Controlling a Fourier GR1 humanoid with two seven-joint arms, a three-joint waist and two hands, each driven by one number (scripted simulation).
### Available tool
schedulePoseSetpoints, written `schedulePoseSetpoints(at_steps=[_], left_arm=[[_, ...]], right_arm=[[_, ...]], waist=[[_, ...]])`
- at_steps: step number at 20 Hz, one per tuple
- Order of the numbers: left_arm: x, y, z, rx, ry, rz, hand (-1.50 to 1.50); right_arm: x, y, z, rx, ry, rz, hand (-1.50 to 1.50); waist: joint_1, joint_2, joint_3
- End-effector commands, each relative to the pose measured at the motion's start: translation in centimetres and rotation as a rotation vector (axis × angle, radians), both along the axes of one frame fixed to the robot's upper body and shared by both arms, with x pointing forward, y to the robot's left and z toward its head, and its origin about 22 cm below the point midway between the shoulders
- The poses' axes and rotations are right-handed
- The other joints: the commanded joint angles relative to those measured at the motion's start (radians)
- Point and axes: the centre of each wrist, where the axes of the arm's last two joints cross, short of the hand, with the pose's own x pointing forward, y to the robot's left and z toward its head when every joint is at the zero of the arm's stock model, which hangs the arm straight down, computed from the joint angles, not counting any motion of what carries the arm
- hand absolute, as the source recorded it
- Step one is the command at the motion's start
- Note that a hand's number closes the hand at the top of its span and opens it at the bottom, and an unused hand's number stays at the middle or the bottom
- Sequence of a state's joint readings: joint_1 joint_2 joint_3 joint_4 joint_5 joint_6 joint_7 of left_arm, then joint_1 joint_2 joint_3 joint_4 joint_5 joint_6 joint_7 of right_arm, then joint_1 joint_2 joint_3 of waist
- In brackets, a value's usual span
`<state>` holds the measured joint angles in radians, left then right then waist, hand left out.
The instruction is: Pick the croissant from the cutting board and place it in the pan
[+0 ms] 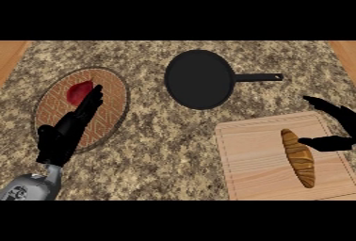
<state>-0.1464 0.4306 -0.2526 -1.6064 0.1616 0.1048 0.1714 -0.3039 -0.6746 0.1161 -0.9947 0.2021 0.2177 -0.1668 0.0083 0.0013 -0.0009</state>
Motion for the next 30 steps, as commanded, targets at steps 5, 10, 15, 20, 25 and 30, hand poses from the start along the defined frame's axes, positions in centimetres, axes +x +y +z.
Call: schedulePoseSetpoints(at_steps=[5,10,15,20,25,30], left_arm=[[0.2,-0.7,0.8,-0.016,0.007,-0.040,0.00],[1.2,-0.9,0.4,-0.007,0.000,-0.025,0.00],[1.1,-0.2,-1.2,-0.001,0.001,0.017,0.00],[0.0,0.1,0.7,-0.002,0.008,0.014,0.00],[-0.3,0.3,0.3,-0.023,0.005,0.007,0.00],[-0.4,0.6,-1.6,0.007,0.001,0.005,0.00]], right_arm=[[3.3,2.2,5.7,-0.392,0.257,0.152,-1.50],[6.1,6.3,7.2,-0.488,0.490,0.275,-1.50],[6.1,10.6,7.4,-0.535,0.632,0.373,-1.50],[5.6,13.1,7.8,-0.569,0.607,0.313,-1.50],[5.1,11.5,7.1,-0.637,0.634,0.298,-1.50],[2.8,13.8,6.1,-0.695,0.643,0.277,-1.50]], waist=[[0.019,-0.003,-0.001],[0.015,0.002,-0.001],[-0.016,-0.006,-0.001],[-0.010,-0.005,0.000],[-0.003,-0.002,0.001],[-0.012,-0.004,0.000]])
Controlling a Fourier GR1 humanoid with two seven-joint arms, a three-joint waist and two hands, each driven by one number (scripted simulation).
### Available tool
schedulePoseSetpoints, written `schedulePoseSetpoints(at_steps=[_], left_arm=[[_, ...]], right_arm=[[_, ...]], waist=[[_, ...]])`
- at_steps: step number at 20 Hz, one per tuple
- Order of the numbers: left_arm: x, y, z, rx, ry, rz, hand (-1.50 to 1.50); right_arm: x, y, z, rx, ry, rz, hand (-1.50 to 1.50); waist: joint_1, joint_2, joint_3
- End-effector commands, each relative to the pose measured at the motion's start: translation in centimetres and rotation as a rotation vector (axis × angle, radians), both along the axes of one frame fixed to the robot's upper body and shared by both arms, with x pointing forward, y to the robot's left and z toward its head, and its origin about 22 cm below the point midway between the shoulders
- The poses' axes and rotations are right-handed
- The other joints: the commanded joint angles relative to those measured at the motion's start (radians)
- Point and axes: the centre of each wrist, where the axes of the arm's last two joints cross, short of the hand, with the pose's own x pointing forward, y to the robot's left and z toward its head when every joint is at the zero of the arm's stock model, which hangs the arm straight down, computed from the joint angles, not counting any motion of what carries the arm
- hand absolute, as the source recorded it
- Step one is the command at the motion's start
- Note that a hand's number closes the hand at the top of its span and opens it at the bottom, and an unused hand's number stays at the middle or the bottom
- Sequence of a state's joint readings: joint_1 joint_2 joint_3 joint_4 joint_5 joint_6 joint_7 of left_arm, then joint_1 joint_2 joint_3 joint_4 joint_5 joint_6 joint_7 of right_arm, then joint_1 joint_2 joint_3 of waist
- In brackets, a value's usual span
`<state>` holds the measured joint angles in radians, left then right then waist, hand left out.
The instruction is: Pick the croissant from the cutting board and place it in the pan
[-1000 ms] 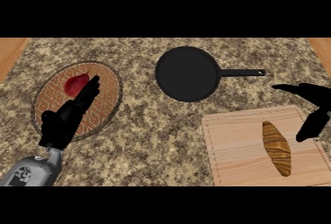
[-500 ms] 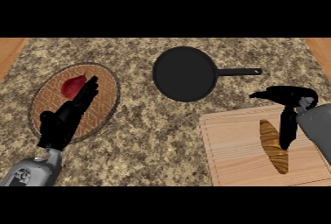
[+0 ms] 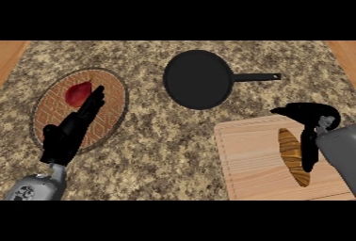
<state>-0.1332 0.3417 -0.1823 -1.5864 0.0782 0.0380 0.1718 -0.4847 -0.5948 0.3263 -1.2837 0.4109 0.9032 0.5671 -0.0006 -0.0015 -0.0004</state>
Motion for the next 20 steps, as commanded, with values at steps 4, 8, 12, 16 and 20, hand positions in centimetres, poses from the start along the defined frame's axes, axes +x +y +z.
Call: schedulePoseSetpoints(at_steps=[4,8,12,16,20], left_arm=[[1.1,-1.4,0.2,-0.017,-0.009,-0.009,0.00],[-0.2,-0.6,-0.1,0.005,-0.007,0.003,0.00],[-0.6,-0.6,0.4,0.003,0.002,-0.002,0.00],[0.7,-1.1,-0.1,0.010,-0.008,-0.012,0.00],[0.5,-0.7,0.8,-0.010,-0.002,-0.009,0.00]], right_arm=[[-1.3,0.4,-0.6,-0.049,0.019,0.016,-1.50],[-1.8,0.7,-3.9,-0.048,-0.003,-0.014,-1.50],[-2.1,0.0,-2.9,-0.058,-0.001,0.003,-1.50],[-0.6,-2.2,-5.1,-0.029,0.056,0.001,-1.50],[-3.1,0.1,-6.9,0.015,0.082,0.124,1.50]], waist=[[-0.002,0.001,0.000],[0.004,0.001,0.000],[0.003,0.001,0.000],[0.008,0.003,0.001],[0.004,0.002,0.001]])
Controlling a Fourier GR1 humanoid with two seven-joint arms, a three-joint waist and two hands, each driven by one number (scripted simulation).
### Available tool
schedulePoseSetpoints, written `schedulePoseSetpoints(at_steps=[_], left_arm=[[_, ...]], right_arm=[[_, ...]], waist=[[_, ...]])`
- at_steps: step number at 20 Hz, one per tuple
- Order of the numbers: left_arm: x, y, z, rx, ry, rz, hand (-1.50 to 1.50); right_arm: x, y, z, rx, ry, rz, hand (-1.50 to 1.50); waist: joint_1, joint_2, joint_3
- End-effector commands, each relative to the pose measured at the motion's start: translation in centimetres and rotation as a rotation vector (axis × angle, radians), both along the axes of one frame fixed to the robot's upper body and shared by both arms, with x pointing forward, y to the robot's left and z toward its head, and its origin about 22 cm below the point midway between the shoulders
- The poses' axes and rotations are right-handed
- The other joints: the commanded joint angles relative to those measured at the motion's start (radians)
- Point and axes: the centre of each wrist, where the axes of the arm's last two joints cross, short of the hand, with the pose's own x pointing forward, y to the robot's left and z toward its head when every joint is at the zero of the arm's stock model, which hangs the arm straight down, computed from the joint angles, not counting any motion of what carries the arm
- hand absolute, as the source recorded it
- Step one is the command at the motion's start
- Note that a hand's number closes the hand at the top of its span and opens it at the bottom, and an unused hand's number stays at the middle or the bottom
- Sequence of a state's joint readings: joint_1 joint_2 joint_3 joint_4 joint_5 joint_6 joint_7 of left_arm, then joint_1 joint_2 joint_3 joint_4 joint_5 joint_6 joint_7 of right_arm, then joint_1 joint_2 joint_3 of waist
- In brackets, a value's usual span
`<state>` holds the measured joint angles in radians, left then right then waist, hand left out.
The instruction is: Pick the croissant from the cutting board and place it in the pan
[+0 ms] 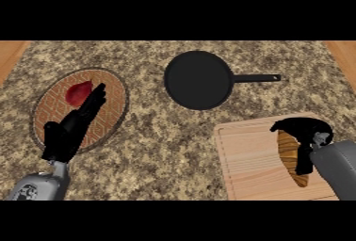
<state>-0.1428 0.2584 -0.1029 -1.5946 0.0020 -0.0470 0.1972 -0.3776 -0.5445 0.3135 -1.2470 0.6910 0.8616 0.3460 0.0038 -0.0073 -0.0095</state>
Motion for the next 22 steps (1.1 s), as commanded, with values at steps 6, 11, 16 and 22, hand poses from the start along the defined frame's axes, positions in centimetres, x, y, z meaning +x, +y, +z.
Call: schedulePoseSetpoints(at_steps=[6,11,16,22], left_arm=[[0.2,0.4,-1.9,0.014,0.006,0.021,0.00],[0.4,-0.8,1.0,-0.003,-0.012,0.004,0.00],[-0.2,0.9,0.5,0.014,-0.003,0.033,0.00],[0.2,-0.4,0.0,-0.011,0.017,-0.003,0.00]], right_arm=[[-1.2,0.4,-2.1,0.040,0.073,0.065,1.50],[0.8,-0.1,0.7,0.044,-0.038,0.065,1.50],[-2.5,9.7,1.3,0.230,-0.291,0.110,1.50],[-7.8,22.6,5.8,0.489,-0.697,0.208,1.50]], waist=[[-0.006,0.008,0.009],[0.002,0.007,0.010],[-0.011,-0.003,0.008],[0.008,-0.013,0.009]])
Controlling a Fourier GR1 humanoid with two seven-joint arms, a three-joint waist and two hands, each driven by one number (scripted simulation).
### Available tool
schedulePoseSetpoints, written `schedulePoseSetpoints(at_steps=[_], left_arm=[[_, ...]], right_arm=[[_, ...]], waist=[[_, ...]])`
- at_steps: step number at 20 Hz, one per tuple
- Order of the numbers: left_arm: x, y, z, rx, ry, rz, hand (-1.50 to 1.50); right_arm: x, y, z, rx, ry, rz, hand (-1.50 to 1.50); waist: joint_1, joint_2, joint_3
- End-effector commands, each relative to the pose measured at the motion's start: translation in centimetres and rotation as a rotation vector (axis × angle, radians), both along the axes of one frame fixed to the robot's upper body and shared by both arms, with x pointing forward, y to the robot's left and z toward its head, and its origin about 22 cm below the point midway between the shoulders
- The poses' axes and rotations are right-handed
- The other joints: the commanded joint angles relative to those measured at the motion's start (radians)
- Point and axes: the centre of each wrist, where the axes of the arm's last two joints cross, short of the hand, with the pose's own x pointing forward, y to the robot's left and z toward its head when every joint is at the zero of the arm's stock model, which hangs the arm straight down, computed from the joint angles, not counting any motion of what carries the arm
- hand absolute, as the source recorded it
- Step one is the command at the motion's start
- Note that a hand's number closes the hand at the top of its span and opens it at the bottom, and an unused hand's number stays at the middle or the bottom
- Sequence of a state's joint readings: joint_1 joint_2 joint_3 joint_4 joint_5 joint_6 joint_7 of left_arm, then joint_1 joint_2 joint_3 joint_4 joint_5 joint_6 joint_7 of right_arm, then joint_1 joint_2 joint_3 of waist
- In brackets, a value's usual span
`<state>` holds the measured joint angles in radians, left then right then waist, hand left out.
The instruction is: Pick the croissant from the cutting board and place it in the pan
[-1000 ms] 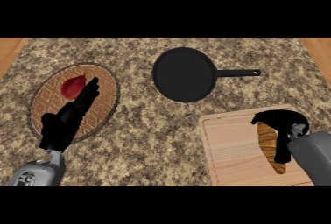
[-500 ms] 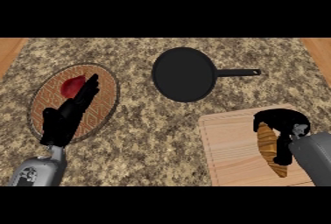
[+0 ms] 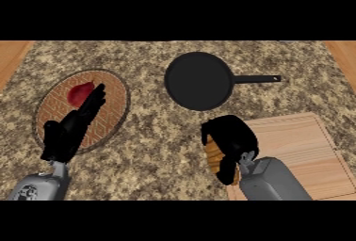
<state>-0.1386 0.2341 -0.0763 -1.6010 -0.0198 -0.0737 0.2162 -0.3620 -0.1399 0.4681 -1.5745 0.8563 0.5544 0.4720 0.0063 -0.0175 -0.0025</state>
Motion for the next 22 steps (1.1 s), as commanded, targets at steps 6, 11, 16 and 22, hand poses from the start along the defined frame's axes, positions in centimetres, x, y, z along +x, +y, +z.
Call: schedulePoseSetpoints(at_steps=[6,11,16,22], left_arm=[[1.0,-0.2,0.1,0.009,-0.007,-0.007,0.00],[0.5,-0.6,-0.2,0.007,-0.004,-0.032,0.00],[-0.2,0.4,0.6,0.004,-0.012,-0.012,0.00],[-0.4,-0.3,0.5,0.010,-0.019,-0.015,0.00]], right_arm=[[-8.8,9.8,6.4,0.292,-0.573,-0.008,1.50],[-11.3,12.5,5.9,0.352,-0.618,-0.124,1.50],[-8.2,13.3,3.8,0.406,-0.652,-0.244,1.50],[-3.1,11.9,3.4,0.531,-0.625,-0.321,1.50]], waist=[[0.007,0.005,0.001],[0.018,0.013,0.001],[0.019,0.017,0.002],[0.013,0.020,0.003]])
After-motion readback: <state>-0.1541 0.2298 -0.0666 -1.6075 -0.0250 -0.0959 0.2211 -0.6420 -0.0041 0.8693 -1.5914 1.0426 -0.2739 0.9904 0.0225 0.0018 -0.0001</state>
